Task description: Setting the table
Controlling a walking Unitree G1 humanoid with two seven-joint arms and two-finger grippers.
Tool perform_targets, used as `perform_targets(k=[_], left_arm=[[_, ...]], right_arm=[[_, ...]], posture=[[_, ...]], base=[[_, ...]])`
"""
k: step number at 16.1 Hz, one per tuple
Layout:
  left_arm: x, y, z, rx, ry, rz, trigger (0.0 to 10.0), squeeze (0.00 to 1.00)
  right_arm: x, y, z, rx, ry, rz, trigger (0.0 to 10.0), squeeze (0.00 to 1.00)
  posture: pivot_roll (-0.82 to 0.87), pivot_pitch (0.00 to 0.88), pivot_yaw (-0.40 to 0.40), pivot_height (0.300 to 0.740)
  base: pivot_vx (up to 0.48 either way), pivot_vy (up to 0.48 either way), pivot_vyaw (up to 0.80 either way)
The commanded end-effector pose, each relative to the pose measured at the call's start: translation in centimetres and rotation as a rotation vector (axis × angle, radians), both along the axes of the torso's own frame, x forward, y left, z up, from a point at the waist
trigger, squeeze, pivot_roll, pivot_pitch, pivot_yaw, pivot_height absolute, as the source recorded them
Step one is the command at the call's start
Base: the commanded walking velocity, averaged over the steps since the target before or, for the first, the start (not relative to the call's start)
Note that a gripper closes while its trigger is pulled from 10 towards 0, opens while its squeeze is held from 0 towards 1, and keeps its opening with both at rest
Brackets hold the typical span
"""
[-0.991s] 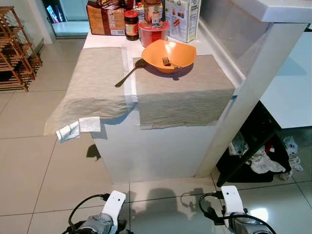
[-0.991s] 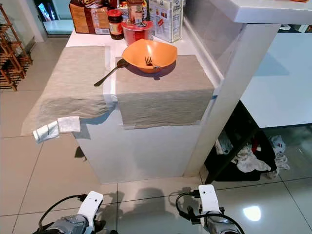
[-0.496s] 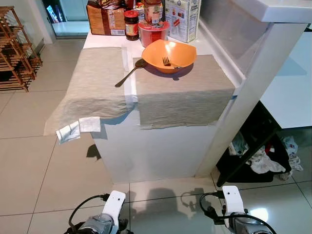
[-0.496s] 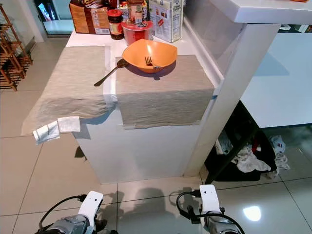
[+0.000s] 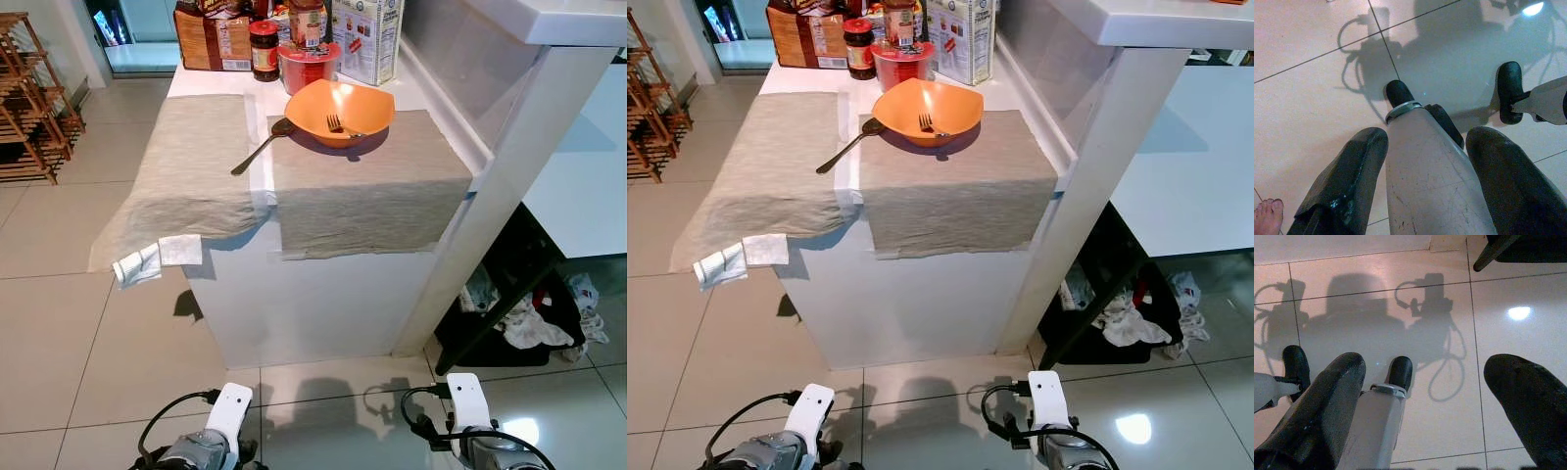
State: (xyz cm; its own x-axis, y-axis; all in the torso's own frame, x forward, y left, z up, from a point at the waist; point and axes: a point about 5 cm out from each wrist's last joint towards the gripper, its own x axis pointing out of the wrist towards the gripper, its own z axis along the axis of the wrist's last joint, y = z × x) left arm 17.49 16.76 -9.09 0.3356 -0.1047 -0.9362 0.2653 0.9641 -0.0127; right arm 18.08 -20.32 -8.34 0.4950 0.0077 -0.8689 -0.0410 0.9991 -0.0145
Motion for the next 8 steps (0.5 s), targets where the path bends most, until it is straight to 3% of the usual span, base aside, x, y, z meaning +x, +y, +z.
perform_targets(k=[1, 8], left_arm=[[-0.1, -0.02, -0.05, 0.0, 0.001, -0.003, 10.0, 0.0], [-0.08, -0.09, -0.04, -0.002, -0.002, 0.003, 10.0, 0.0]], right_arm=[[0.21, 0.02, 0.09, -0.005, 0.001, 0.01, 10.0, 0.0], [0.19, -0.09, 0.1, -0.003, 0.0, -0.004, 10.0, 0.0]], posture=[[-0.07, 0.0, -0.008, 0.74], [-0.07, 0.0, -0.014, 0.74]], base=[[0.0, 0.0, 0.0], [0.0, 0.0, 0.0]])
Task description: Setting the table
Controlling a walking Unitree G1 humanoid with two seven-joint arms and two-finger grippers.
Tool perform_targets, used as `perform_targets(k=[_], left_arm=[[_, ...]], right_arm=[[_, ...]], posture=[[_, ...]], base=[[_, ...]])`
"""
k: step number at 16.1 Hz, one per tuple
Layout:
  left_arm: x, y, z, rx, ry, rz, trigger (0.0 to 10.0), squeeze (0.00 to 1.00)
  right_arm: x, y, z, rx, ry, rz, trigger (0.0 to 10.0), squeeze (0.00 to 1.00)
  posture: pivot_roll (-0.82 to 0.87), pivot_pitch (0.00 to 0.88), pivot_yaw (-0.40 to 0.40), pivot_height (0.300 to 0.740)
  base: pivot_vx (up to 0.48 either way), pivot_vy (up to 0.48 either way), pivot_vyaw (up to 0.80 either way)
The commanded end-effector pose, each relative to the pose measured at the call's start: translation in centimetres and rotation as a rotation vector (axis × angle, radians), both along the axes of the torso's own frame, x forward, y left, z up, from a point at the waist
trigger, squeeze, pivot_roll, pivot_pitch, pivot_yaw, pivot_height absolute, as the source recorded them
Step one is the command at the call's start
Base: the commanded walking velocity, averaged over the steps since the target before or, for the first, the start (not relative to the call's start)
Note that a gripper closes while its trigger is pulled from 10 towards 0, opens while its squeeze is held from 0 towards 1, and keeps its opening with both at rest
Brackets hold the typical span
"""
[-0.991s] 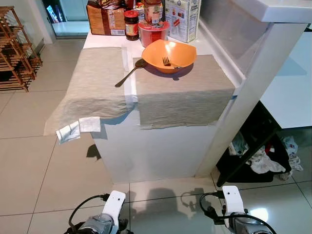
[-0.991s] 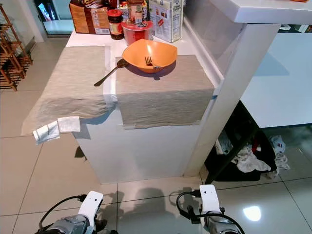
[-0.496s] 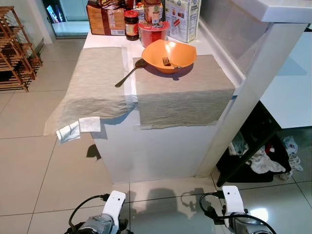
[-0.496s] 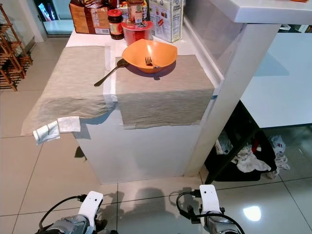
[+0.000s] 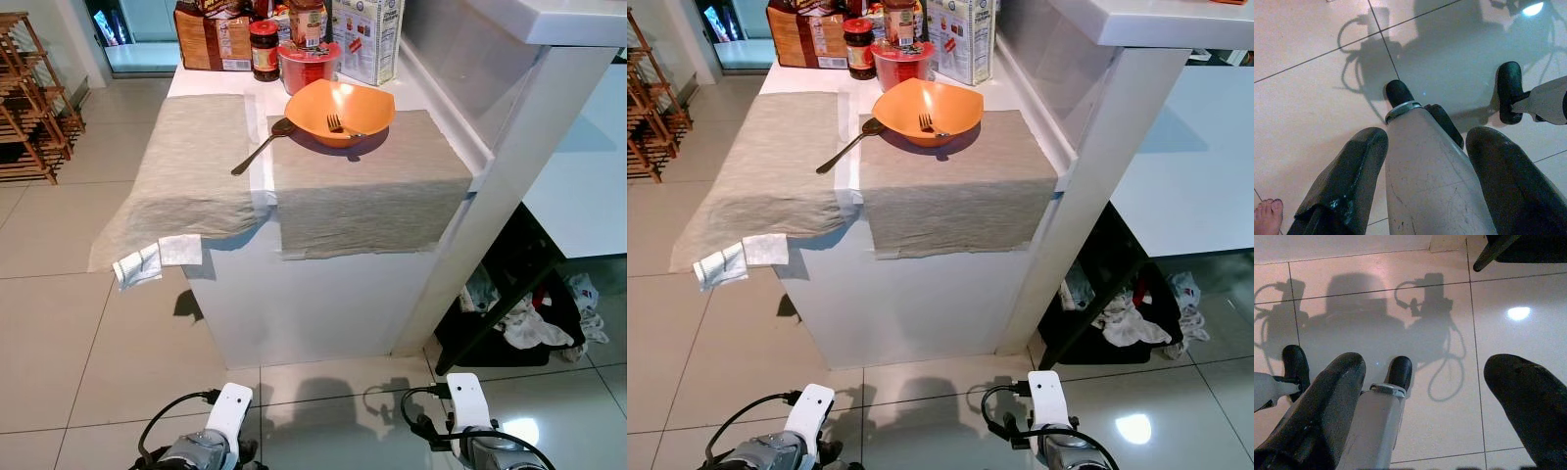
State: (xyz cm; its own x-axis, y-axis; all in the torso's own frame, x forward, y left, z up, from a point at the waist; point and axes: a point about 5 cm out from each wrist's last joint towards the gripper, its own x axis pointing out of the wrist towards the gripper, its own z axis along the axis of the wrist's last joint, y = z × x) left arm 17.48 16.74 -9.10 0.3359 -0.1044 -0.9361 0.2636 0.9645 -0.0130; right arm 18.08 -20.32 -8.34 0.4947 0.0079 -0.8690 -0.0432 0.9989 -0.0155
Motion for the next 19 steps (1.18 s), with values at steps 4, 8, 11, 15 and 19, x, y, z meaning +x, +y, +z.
perform_targets(k=[4, 8, 11, 15, 19], left_arm=[[0.1, -0.24, 0.02, -0.003, -0.007, 0.009, 10.0, 0.0], [0.31, -0.46, 0.1, -0.01, -0.013, 0.022, 10.0, 0.0], [0.53, -0.5, 0.19, -0.011, -0.021, 0.034, 10.0, 0.0], [0.68, -0.58, 0.25, -0.013, -0.028, 0.042, 10.0, 0.0], [0.67, -0.64, 0.24, -0.015, -0.025, 0.05, 10.0, 0.0]], right_arm=[[0.47, -0.22, 0.27, 0.003, -0.011, 0.01, 10.0, 0.0], [0.72, -0.48, 0.43, -0.005, -0.012, 0.008, 10.0, 0.0], [1.0, -0.51, 0.58, -0.005, -0.021, 0.009, 10.0, 0.0], [1.14, -0.62, 0.66, -0.014, -0.017, 0.009, 10.0, 0.0], [1.18, -0.72, 0.7, -0.015, -0.018, 0.01, 10.0, 0.0]], posture=[[-0.06, 0.0, -0.014, 0.74], [-0.06, 0.0, -0.023, 0.74], [-0.05, 0.0, -0.022, 0.74], [-0.06, 0.0, -0.021, 0.74], [-0.06, 0.0, -0.026, 0.74]], base=[[0.0, 0.0, 0.0], [0.0, 0.0, 0.0], [0.0, 0.0, 0.0], [0.0, 0.0, 0.0], [0.0, 0.0, 0.0]])
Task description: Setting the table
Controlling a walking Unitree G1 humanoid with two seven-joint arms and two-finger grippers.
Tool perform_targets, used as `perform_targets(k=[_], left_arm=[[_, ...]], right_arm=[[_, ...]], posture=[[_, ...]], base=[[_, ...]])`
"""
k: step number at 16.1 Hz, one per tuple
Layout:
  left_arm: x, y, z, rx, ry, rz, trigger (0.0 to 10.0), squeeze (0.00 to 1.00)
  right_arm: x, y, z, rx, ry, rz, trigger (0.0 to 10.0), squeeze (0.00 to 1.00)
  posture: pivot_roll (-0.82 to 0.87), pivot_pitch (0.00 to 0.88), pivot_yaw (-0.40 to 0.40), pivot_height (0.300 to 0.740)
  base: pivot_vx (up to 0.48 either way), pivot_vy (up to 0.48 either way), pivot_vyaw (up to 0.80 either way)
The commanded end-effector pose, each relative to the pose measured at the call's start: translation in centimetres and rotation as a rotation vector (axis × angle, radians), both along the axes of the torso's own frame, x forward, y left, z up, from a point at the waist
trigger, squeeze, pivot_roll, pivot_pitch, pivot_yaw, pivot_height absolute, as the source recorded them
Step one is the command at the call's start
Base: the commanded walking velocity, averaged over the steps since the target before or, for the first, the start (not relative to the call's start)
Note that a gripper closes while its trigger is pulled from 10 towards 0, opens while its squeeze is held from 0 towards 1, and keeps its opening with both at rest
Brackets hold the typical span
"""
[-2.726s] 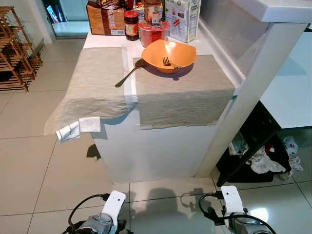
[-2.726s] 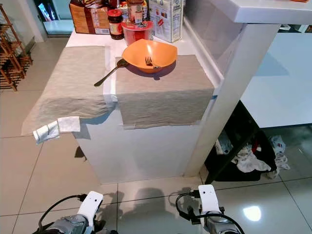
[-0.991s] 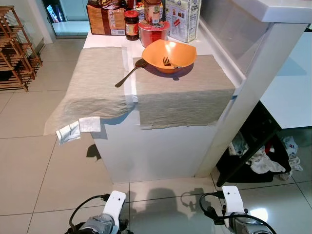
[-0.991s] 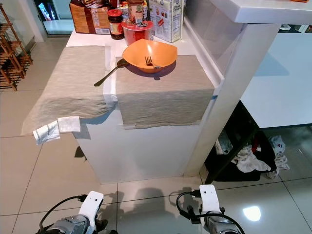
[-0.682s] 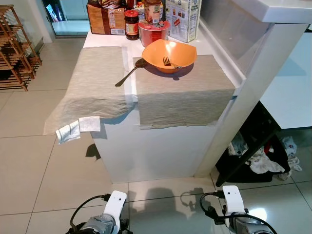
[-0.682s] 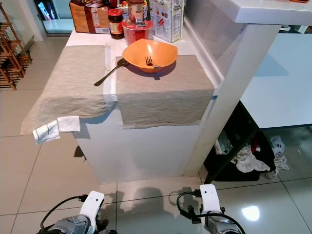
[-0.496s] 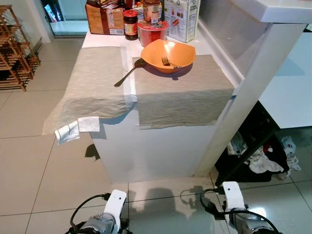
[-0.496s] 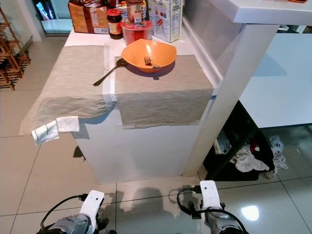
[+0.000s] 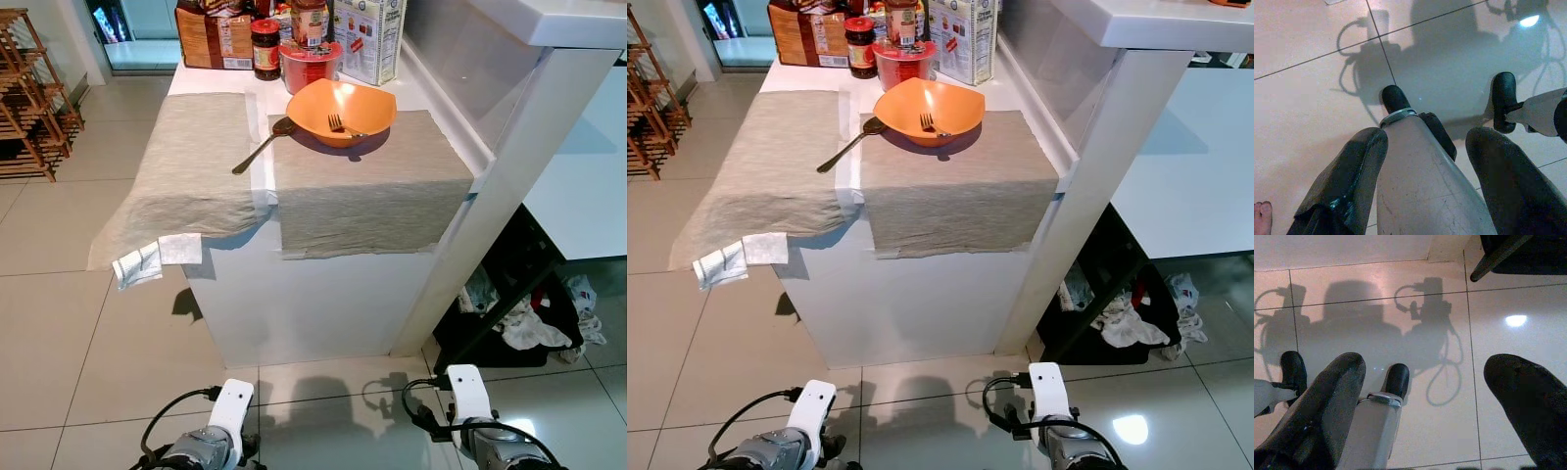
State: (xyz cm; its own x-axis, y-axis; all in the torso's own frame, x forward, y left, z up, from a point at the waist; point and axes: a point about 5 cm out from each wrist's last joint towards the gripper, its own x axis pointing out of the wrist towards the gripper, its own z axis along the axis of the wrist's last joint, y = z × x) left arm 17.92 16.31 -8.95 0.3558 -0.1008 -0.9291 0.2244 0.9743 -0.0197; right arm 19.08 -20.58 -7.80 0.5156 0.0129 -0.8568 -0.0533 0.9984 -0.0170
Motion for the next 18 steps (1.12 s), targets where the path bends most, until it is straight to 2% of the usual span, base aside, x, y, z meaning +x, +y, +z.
perform_targets(k=[1, 18], left_arm=[[0.22, -0.26, 0.08, -0.005, -0.007, 0.006, 10.0, 0.0], [0.0, -0.29, -0.02, 0.012, -0.001, -0.023, 10.0, 0.0]], right_arm=[[0.15, -0.52, 0.16, -0.016, 0.006, -0.002, 10.0, 0.0], [-0.17, -0.56, 0.01, -0.011, 0.01, -0.001, 10.0, 0.0]], posture=[[-0.06, 0.0, -0.026, 0.74], [-0.06, 0.0, -0.022, 0.74]], base=[[0.0, 0.0, 0.0], [0.0, 0.0, 0.0]])
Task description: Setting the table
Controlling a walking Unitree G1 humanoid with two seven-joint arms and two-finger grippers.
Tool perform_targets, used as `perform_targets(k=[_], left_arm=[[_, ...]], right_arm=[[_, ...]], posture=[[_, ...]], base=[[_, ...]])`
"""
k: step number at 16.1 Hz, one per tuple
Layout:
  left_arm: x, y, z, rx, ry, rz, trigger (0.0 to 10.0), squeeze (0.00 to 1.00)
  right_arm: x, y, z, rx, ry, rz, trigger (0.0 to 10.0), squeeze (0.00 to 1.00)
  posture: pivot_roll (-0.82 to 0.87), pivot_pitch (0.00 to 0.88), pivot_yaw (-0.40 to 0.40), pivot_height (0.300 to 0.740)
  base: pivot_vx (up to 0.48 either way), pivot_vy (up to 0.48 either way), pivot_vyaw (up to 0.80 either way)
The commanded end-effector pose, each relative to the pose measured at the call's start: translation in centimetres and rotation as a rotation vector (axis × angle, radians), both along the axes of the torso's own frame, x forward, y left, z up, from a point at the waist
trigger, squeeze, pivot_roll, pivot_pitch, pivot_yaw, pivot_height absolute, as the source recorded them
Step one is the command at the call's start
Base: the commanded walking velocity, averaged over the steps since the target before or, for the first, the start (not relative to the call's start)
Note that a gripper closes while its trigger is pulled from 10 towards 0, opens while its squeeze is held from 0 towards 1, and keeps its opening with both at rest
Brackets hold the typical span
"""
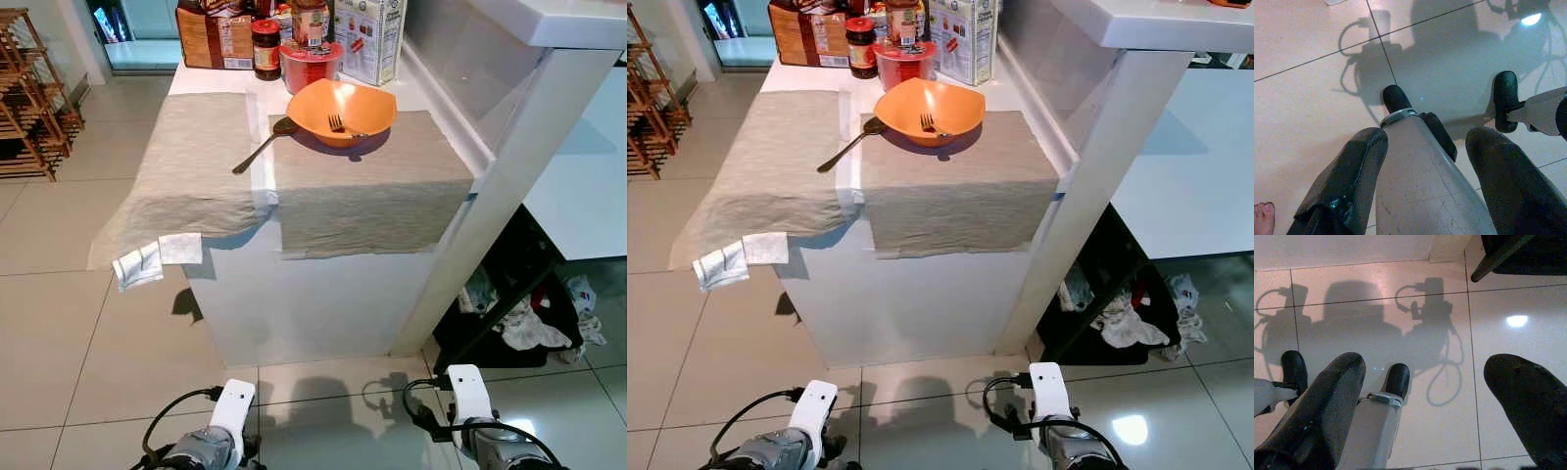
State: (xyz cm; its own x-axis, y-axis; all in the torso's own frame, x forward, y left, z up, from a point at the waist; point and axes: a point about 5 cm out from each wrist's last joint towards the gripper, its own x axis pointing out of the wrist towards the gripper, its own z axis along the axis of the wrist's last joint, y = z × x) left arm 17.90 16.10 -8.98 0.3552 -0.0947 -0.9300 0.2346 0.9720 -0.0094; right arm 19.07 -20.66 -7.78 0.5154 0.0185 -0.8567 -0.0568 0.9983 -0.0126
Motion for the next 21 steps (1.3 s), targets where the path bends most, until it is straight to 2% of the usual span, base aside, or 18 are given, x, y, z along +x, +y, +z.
perform_targets(k=[1, 21], left_arm=[[0.02, -0.07, 0.01, 0.002, 0.0, -0.013, 10.0, 0.0], [0.17, 0.0, 0.08, 0.005, -0.002, -0.016, 10.0, 0.0]], right_arm=[[-0.17, -0.46, -0.02, -0.015, 0.011, -0.005, 10.0, 0.0], [0.01, -0.42, 0.06, -0.016, 0.009, -0.008, 10.0, 0.0]], posture=[[-0.06, 0.0, -0.022, 0.74], [-0.06, 0.0, -0.017, 0.74]], base=[[0.0, 0.0, 0.0], [0.0, 0.0, 0.0]])
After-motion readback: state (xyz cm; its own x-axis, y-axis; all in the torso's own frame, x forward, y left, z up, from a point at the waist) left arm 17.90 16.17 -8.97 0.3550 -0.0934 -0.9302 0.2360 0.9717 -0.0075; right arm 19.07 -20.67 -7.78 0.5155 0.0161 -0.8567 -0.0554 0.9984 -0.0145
